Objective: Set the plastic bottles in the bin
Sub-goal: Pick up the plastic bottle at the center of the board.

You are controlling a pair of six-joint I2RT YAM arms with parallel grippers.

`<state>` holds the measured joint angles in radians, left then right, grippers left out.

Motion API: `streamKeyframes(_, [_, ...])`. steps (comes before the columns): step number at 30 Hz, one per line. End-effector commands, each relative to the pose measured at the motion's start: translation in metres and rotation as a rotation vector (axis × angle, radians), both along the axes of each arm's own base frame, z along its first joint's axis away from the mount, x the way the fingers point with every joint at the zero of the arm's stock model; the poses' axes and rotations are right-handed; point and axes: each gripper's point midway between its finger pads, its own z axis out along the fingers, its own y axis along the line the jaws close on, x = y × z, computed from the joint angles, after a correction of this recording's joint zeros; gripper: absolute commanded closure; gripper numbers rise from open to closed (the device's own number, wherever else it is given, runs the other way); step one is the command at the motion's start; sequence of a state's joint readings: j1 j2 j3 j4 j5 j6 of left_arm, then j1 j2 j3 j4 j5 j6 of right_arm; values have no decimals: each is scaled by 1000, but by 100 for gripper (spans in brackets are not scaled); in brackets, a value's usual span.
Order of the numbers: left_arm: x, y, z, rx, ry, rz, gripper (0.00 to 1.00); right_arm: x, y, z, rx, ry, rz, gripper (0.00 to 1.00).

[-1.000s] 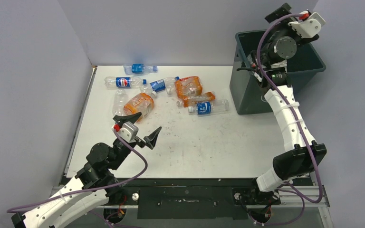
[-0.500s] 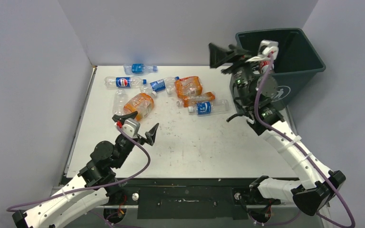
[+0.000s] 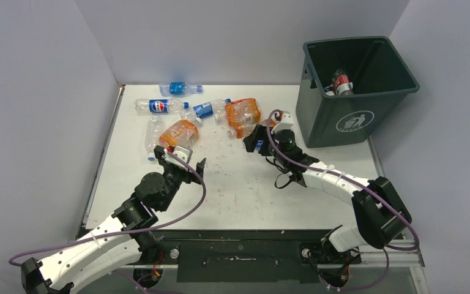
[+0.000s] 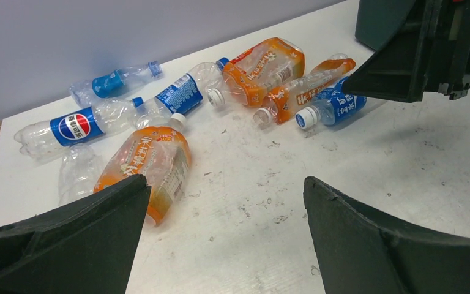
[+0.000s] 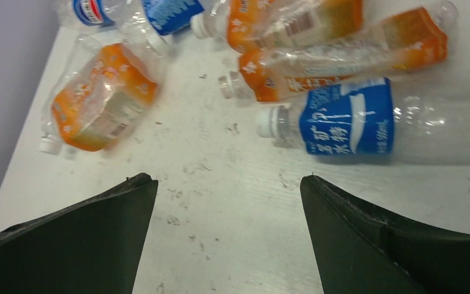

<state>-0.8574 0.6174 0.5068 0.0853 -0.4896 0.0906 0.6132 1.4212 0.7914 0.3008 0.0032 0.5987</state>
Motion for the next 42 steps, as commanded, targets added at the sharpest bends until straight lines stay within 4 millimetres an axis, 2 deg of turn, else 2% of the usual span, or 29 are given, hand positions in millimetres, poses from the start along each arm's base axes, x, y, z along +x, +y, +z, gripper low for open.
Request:
streamKeyframes(1, [0, -5, 24, -68, -33, -20, 4, 30, -16, 25, 106, -115, -132, 10])
streamKeyframes(6, [-1, -10, 22, -57, -33, -48, 4, 58, -38, 11, -68, -167, -251, 9])
streamKeyframes(12, [-2, -15, 20, -51, -33, -76, 4, 94, -67, -1, -168, -169, -365, 7])
streamKeyframes(17, [-4, -20, 19, -48, -30, -103, 4, 113, -75, -30, -221, -102, -367, 5])
streamKeyframes(24, [-7, -26, 19, -43, -28, -133, 4, 101, -58, -61, -175, -30, -309, 2])
streamKeyframes(32, [-8, -29, 19, -40, -26, -151, 4, 65, -17, -79, -72, 58, -256, 2])
streamKeyframes(34, [-9, -29, 19, -40, -24, -154, 4, 57, -9, -76, -49, 64, -239, 2])
streamKeyframes(37, [-10, -30, 19, -39, -25, -157, 4, 51, -8, -60, -32, 33, -227, 2])
streamKeyframes(40, [-11, -30, 20, -40, -28, -162, 4, 58, -19, -37, -80, -33, -240, 4])
streamKeyframes(42, [-12, -31, 21, -42, -29, -168, 4, 68, -32, -31, -123, -64, -249, 5])
